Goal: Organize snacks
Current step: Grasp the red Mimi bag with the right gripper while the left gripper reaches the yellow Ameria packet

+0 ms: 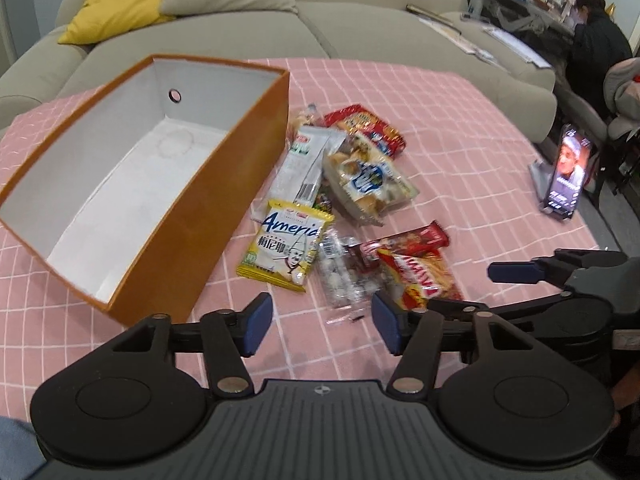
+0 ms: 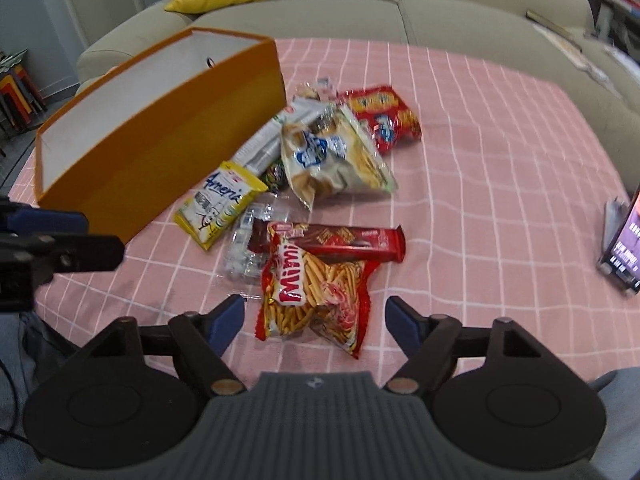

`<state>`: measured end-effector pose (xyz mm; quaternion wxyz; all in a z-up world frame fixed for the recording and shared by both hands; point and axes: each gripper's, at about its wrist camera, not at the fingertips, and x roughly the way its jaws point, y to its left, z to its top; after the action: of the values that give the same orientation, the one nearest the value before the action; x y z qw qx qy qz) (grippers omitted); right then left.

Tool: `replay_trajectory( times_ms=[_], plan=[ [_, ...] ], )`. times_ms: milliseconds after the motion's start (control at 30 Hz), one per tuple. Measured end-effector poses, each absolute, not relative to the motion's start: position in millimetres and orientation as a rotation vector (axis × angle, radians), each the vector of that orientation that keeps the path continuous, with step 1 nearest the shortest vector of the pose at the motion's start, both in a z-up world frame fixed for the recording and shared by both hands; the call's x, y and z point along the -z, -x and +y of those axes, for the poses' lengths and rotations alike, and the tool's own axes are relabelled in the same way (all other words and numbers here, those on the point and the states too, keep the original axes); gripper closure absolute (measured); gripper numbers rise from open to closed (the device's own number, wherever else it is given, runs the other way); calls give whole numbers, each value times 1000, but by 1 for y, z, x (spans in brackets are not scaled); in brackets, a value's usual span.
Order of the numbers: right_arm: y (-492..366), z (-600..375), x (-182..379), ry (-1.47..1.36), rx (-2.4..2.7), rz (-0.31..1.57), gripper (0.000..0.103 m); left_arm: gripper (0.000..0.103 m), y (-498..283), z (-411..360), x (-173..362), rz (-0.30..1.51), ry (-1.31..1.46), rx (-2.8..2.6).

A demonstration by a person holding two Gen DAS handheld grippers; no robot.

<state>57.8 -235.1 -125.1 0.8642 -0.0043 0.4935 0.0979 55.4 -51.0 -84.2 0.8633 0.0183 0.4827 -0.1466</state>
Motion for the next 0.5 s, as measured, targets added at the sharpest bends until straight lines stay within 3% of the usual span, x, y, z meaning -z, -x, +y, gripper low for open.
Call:
replay_trajectory(
  times_ms=[233,500],
  plan=[
    [-83,-235,142,-16,-192,1095,29,26,-89,-54,113,1033,-132,293],
    [-98,-236,156,-70,-198,1150,47,20,-116,-58,138,1059,-201,352]
  ],
)
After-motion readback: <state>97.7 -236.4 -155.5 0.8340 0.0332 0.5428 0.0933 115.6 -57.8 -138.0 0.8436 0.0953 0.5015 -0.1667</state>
